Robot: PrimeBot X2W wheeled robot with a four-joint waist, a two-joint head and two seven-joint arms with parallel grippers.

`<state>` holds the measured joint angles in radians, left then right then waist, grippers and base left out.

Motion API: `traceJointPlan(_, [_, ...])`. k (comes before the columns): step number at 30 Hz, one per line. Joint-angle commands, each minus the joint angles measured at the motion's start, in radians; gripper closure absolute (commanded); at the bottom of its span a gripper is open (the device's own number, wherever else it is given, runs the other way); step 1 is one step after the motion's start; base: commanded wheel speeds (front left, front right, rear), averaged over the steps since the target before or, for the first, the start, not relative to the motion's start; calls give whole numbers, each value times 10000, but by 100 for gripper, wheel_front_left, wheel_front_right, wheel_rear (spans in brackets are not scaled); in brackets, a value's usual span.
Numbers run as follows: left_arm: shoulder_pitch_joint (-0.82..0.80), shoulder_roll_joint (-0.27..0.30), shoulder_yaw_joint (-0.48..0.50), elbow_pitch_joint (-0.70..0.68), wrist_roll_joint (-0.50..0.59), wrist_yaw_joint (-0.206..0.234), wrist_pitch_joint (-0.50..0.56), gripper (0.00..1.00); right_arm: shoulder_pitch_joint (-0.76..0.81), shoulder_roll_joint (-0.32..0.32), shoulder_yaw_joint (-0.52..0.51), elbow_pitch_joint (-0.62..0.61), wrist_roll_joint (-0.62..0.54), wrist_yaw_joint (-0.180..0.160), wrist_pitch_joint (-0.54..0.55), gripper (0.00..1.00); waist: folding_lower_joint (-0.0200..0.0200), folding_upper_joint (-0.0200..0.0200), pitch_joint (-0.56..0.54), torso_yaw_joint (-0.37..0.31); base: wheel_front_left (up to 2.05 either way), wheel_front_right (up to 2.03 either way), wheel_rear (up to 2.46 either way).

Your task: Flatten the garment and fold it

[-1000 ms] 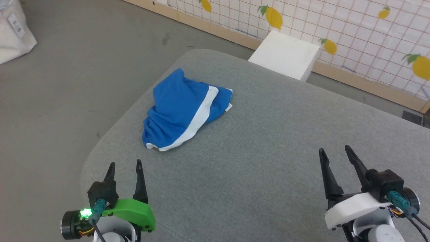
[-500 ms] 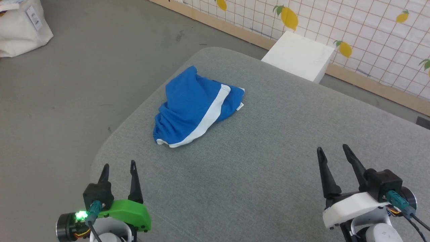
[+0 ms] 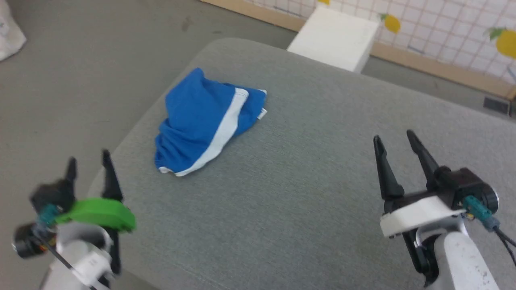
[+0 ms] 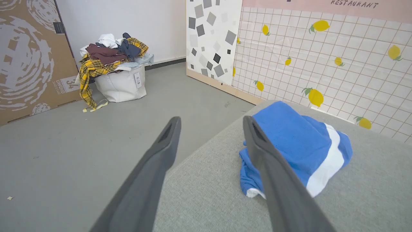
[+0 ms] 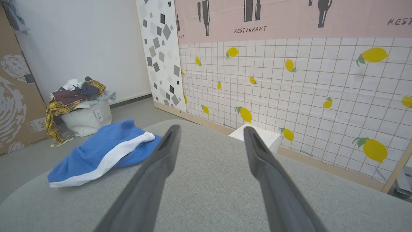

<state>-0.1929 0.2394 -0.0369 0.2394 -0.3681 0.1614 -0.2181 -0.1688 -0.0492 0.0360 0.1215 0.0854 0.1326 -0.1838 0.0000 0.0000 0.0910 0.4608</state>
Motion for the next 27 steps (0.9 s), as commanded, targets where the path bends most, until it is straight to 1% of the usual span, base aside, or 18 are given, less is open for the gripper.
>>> traceJointPlan(1, [-411, 204, 152, -73, -208, -91, 151, 0, -270, -10, 12, -87, -96, -19, 8, 0, 0, 0, 1690, -1639, 0, 0, 0])
traceJointPlan(4, [-1112, 590, 450, -76, -525, -200, 724, 0, -578, -10, -61, -170, -163, -19, -32, 0, 0, 0, 2528, -2353, 0, 0, 0])
traceJointPlan(5, [-1561, 809, 656, 25, -806, -294, 1117, 0, -686, -10, -149, -200, -183, -19, -74, 0, 0, 0, 3009, -2739, 0, 0, 0])
traceJointPlan(10, [-2502, 1230, 955, 407, -1451, -513, 2215, 0, -944, -10, -385, -253, -220, -19, -182, 0, 0, 0, 4127, -3421, 0, 0, 0])
traceJointPlan(13, [-2878, 1422, 1117, 712, -1892, -602, 2985, 0, -1167, -10, -335, -278, -193, -19, -264, 0, 0, 0, 4723, -3751, 0, 0, 0])
traceJointPlan(17, [-3137, 1493, 1302, 1025, -2689, -778, 4179, 0, -1398, -10, -262, -280, -131, -19, -381, 0, 0, 0, 5261, -3943, 0, 0, 0])
traceJointPlan(19, [-3178, 1553, 1334, 1207, -2965, -789, 4758, 0, -1466, -10, -229, -236, -96, -19, -435, 0, 0, 0, 5414, -3952, 0, 0, 0])
traceJointPlan(23, [-3106, 1569, 1217, 1519, -3346, -669, 5962, 0, -1525, -10, -126, -65, -78, -19, -510, 0, 0, 0, 5460, -3867, 0, 0, 0])
traceJointPlan(26, [-2815, 1600, 967, 1569, -3433, -511, 6893, 0, -1567, -10, -39, 102, -74, -19, -558, 0, 0, 0, 5239, -3785, 0, 0, 0])
traceJointPlan(27, [-2710, 1611, 877, 1539, -3438, -492, 7128, 2, -1567, -10, -24, 147, -70, -19, -571, 0, 0, 0, 5135, -3760, 0, 0, 0])
